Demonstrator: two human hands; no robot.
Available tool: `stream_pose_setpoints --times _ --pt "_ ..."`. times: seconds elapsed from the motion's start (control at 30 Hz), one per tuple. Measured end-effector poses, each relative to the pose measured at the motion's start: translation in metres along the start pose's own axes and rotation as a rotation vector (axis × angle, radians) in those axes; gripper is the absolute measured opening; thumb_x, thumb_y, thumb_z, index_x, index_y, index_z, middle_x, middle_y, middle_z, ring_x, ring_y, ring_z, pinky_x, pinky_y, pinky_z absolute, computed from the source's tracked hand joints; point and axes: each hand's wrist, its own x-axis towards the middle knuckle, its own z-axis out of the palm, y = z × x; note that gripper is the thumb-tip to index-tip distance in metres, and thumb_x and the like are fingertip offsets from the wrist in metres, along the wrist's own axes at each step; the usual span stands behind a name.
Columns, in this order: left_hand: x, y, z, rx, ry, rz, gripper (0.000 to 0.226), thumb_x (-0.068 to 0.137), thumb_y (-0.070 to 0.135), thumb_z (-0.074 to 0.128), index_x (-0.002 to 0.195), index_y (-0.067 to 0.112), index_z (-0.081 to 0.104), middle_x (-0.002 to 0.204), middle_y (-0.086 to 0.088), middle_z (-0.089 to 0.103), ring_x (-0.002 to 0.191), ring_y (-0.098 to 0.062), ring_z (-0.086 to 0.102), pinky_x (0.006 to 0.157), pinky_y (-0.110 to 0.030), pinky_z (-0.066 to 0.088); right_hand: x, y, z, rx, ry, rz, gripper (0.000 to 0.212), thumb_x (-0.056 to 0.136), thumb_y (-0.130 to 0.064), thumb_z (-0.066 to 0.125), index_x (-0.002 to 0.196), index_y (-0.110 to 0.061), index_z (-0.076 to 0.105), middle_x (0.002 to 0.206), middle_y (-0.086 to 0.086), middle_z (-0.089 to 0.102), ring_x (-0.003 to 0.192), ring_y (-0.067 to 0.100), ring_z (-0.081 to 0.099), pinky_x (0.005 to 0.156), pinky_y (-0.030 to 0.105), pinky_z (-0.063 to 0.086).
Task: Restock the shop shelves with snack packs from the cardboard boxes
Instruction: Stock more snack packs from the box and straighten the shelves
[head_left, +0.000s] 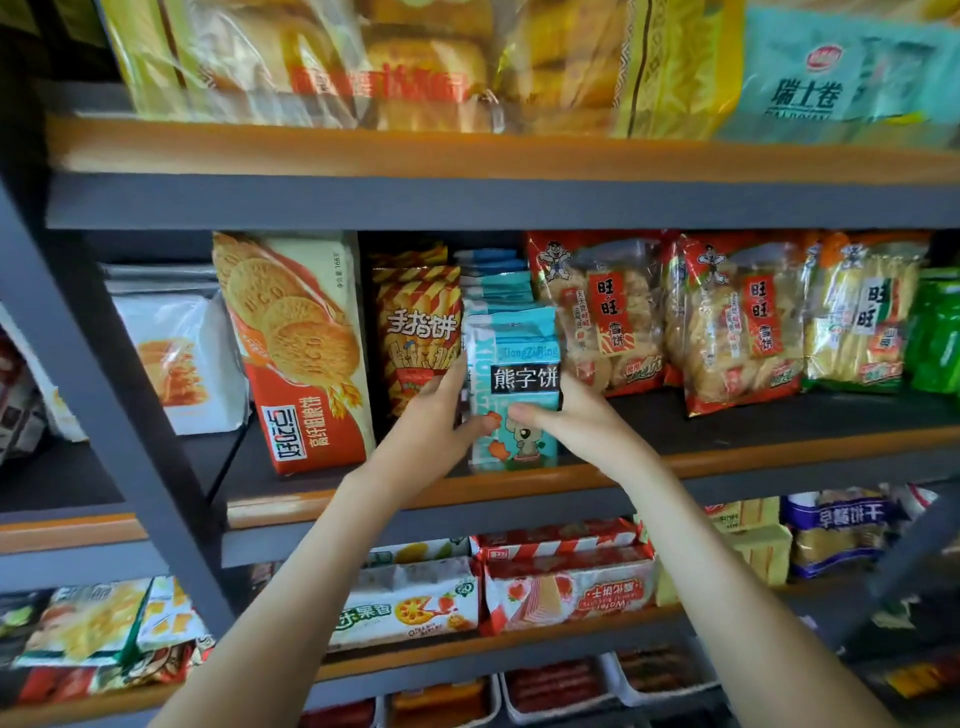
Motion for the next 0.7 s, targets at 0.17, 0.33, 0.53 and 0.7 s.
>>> stream_pose_setpoints --times 0.17,0.33,0.53,0.7 --pt "-0.007 0.017 -0.003 0.104 0.003 -0.066 0.083 0.093 0.03 0.061 0.153 0.031 0.004 0.146 -0.003 0.041 0.127 -0.02 0.047 0.098 -0.027 0.039 -0.004 0.009 0.004 -0.216 0.245 -0.208 0.068 0.082 -0.028 0.074 0.137 -0.024 0.034 0.134 -0.007 0.044 0.128 0.008 0.036 0.103 0.017 0.033" --pt "-0.056 0.023 0.009 0.245 0.41 -0.058 0.055 0.096 0.024 0.054 0.147 0.017 0.034 0.134 -0.008 0.05 0.121 -0.023 0.049 0.093 -0.03 0.042 -0.037 0.021 0.046 -0.252 0.508 -0.72 0.053 0.09 -0.019 0.062 0.137 -0.006 0.042 0.137 0.007 0.043 0.127 0.018 0.036 0.11 0.024 0.026" --pt "-0.198 -0.007 0.034 0.233 0.704 -0.358 0.033 0.092 0.008 0.048 0.124 0.009 0.056 0.113 0.001 0.058 0.103 -0.009 0.052 0.083 -0.007 0.036 -0.08 0.038 0.165 0.002 -0.144 -0.859 0.037 0.091 -0.016 0.051 0.128 -0.009 0.05 0.122 0.0 0.052 0.115 0.017 0.049 0.1 0.023 0.039" --pt "-0.342 -0.054 0.05 0.084 0.856 -0.907 0.03 0.089 0.013 0.048 0.115 0.007 0.061 0.101 -0.006 0.068 0.084 -0.022 0.066 0.075 -0.03 0.052 -0.13 0.045 0.283 -0.007 -0.636 -0.774 0.033 0.088 -0.019 0.051 0.117 -0.004 0.06 0.11 0.009 0.062 0.103 0.027 0.059 0.09 0.037 0.049"
